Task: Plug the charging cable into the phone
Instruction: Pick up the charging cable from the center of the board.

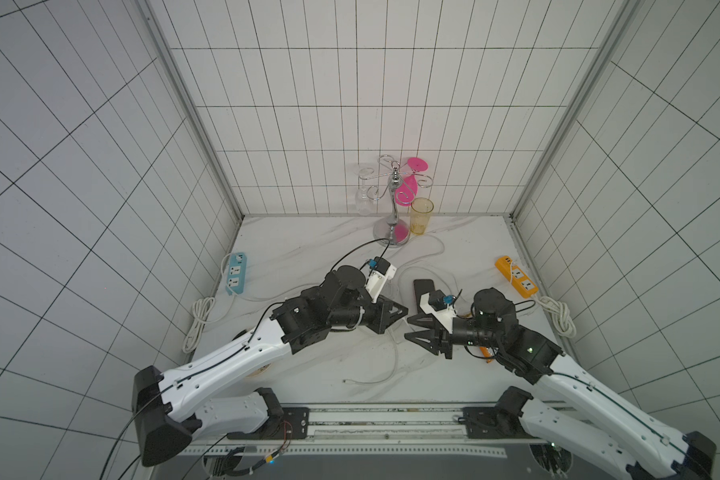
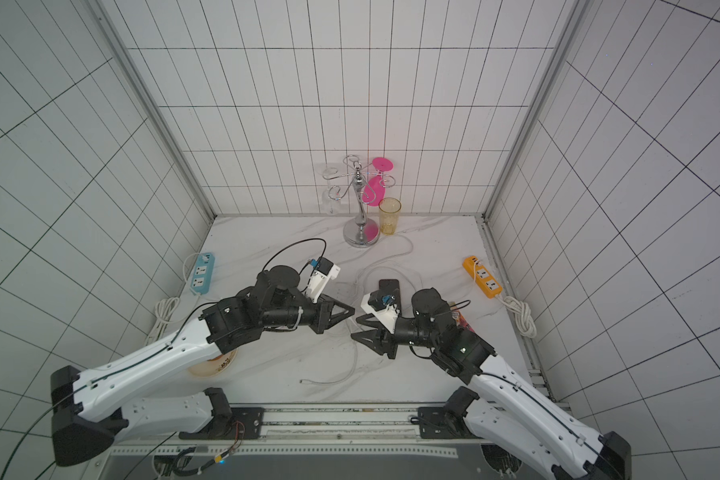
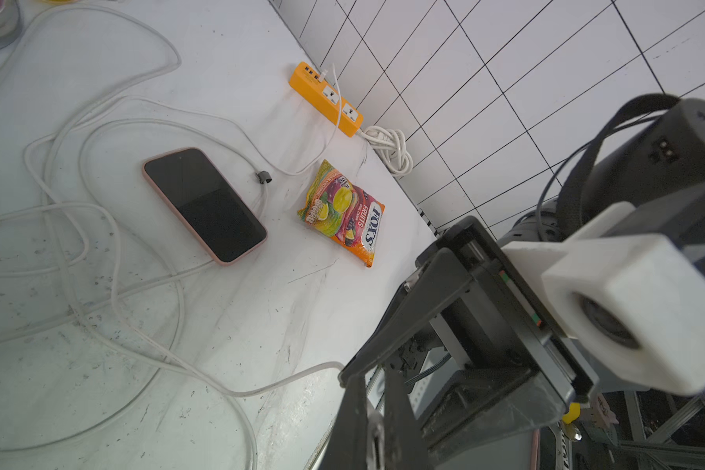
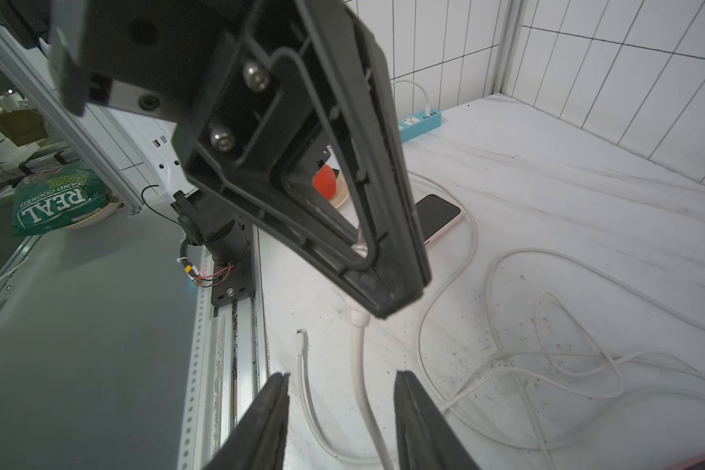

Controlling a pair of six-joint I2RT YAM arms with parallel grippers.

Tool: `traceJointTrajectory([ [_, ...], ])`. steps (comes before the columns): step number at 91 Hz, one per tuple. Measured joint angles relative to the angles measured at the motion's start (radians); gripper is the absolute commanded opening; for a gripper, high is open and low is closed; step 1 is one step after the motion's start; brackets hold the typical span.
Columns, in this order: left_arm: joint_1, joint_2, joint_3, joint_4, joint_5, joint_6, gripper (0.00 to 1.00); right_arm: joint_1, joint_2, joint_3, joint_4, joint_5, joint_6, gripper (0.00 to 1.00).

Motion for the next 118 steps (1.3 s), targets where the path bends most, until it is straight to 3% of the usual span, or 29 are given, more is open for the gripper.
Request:
traceJointTrajectory([
  [27, 0.0, -0.003, -0.031, 0.026, 0.044, 0.024, 0.0, -0.006, 0.053, 0.019, 0.014, -0.084, 0.024, 0.19],
  [61, 0.001, -0.012, -0.05, 0.06, 0.07, 0.027, 0.0, -0.021, 0.05, 0.019, 0.04, -0.106, 0.052, 0.13],
  [68, 0.001, -0.017, -0.052, 0.059, 0.072, 0.028, 0.0, -0.025, 0.049, 0.018, 0.042, -0.115, 0.055, 0.14],
  [77, 0.001, -0.02, -0.052, 0.059, 0.076, 0.032, 0.0, -0.027, 0.04, 0.012, 0.048, -0.117, 0.052, 0.24],
  [118, 0.005, -0.029, -0.072, 0.069, 0.113, 0.04, 0.0, -0.039, 0.04, -0.001, 0.085, -0.19, 0.069, 0.21],
])
